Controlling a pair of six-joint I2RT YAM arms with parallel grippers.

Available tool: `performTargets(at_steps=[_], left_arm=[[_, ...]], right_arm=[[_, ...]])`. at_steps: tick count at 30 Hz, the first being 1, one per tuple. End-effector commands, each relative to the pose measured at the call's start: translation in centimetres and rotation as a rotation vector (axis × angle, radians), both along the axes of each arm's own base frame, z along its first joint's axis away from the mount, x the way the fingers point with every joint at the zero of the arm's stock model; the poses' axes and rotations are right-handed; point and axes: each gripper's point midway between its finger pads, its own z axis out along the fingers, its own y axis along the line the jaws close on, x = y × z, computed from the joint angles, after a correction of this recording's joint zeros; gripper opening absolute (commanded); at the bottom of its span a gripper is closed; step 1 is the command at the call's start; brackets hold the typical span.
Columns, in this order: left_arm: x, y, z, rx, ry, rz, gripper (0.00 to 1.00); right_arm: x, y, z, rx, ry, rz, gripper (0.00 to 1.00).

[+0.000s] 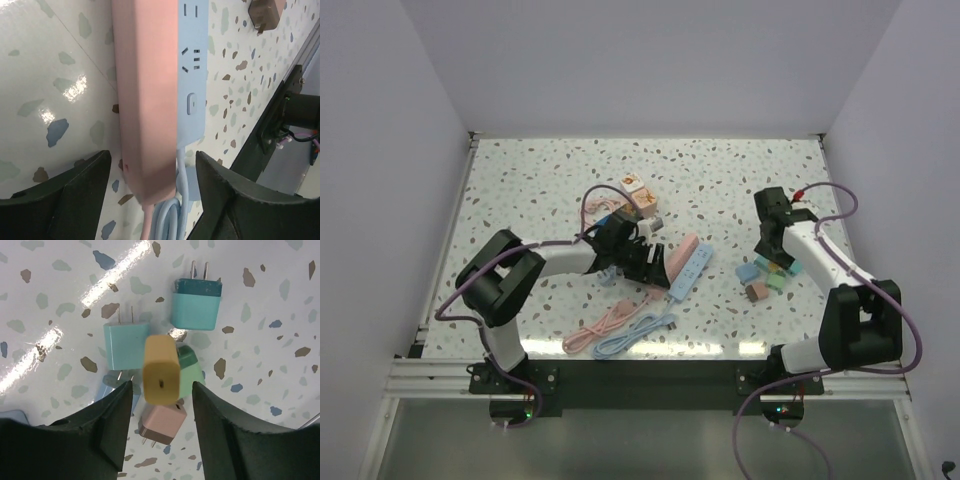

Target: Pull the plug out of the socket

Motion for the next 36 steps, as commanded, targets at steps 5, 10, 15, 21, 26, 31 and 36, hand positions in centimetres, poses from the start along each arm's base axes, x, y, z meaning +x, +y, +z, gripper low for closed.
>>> performTargets(at_steps=[5,10,15,21,26,31,36], left_arm=[[0.5,2.7,2.4,0.107,-0.055,0.084,0.85],[3.7,4.4,6.2,0.127,-0.15,0.229,0.9],[7.6,7.3,10.8,0.133,-0.272,0.398,0.88],[11.0,12.1,13.1,0.155,-0.318,0.556,0.87],[12.6,14.7,13.9,0.145,-0.339,0.6,0.86],[14.1,16.5,13.2,0.156,-0.328,0.64,0.82],[14.9,16.1,13.1,0.115,-0.31,0.623,0.76]], right_arm=[[1.5,0.4,3.1,0.025,-0.076,0.028,0.72],[3.3,3.6,4.8,0.179,-0.15,0.143,0.74],[6.4,11.0,6.8,0.467,-0.279,0.42,0.74],[8.2,20.1,8.5,0.589,-0.273,0.667,0.75],[9.4,24.4,9.1,0.65,-0.282,0.73,0.75],[11.7,27.6,8.8,0.683,-0.288,0.741,0.77],[14.7,30.0,9.0,0.616,-0.317,0.79,0.8]])
